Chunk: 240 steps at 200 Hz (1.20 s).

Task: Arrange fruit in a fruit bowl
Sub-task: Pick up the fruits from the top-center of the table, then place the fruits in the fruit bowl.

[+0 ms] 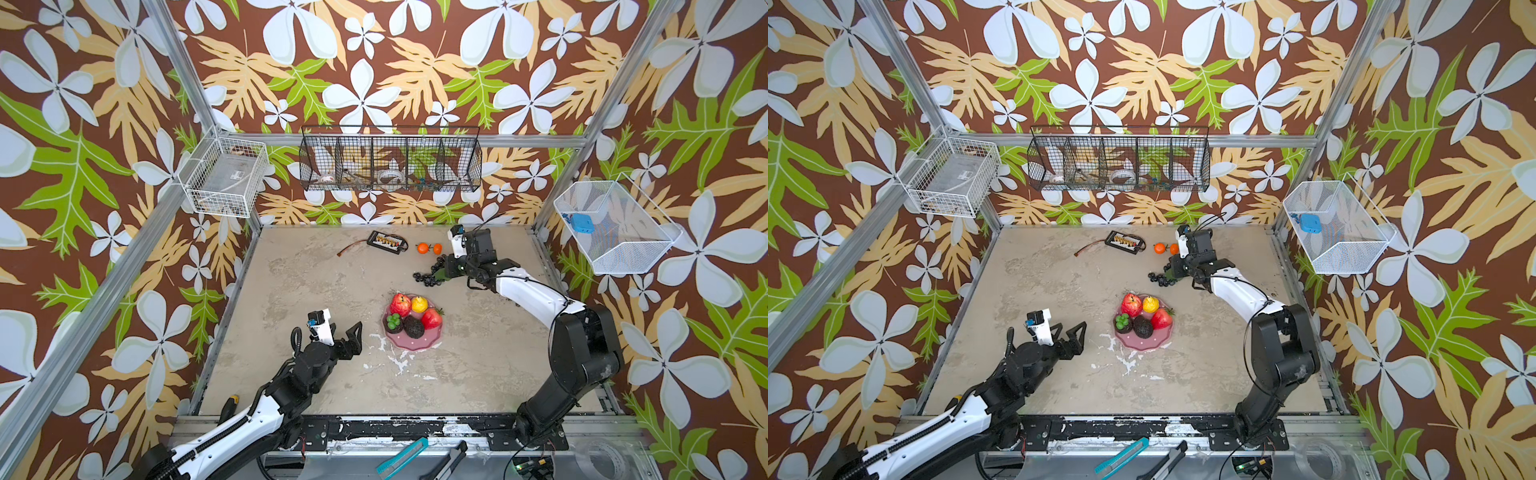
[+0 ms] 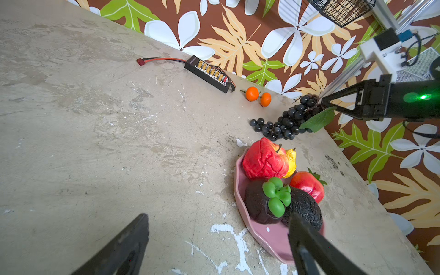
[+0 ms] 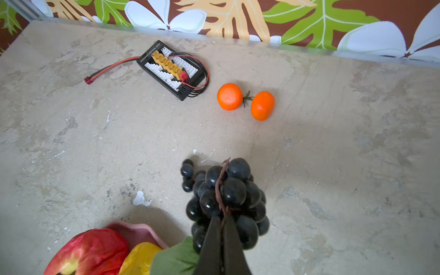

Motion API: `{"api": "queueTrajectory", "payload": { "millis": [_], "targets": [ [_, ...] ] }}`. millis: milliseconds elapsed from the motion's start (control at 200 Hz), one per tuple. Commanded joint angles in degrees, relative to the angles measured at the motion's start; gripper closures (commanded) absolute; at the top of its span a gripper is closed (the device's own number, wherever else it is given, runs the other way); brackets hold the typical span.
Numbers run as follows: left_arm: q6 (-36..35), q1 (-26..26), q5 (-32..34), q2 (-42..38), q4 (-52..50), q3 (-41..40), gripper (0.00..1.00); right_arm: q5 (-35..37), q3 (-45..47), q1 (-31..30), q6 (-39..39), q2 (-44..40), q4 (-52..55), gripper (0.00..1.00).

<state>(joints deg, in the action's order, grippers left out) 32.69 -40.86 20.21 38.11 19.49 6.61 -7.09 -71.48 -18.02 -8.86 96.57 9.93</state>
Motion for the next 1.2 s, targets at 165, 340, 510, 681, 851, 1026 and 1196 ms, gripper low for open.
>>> {"api": "queueTrajectory", "payload": {
  "millis": [165, 340, 510, 681, 851, 1026, 1196],
  "targets": [
    [-0.6, 0.1, -0.9, 0.9, 1.8, 0.3, 0.08, 2.2, 0.7, -2.6, 1.0, -5.5, 1.9, 1.00],
    [-0.7, 0.1, -2.2, 2.7, 3.2, 0.4, 0.08, 3.8, 0.3, -5.1, 1.7, -9.6, 4.1, 1.00],
    [-1.3, 0.1, -5.1, 4.9, 5.4, 0.5, 0.06, 3.9, -1.5, -6.7, 3.5, -13.3, 7.6, 1.00],
    [-2.5, 0.1, -9.8, 8.9, 7.4, 1.6, 0.02, 5.4, -2.4, -9.9, 4.3, -16.8, 10.3, 1.00],
    [-2.7, 0.1, -10.8, 9.6, 7.8, 1.7, 0.02, 7.4, -2.4, -14.2, 4.2, -20.4, 12.9, 1.00],
    [-2.4, 0.1, -11.2, 9.2, 8.3, 1.3, 0.02, 10.8, -1.1, -21.2, 1.7, -24.2, 13.2, 1.00],
    [-2.2, 0.1, -12.9, 9.4, 9.1, 1.0, 0.02, 13.2, 0.0, -28.2, -0.3, -24.9, 13.3, 1.00]
  ]
}}
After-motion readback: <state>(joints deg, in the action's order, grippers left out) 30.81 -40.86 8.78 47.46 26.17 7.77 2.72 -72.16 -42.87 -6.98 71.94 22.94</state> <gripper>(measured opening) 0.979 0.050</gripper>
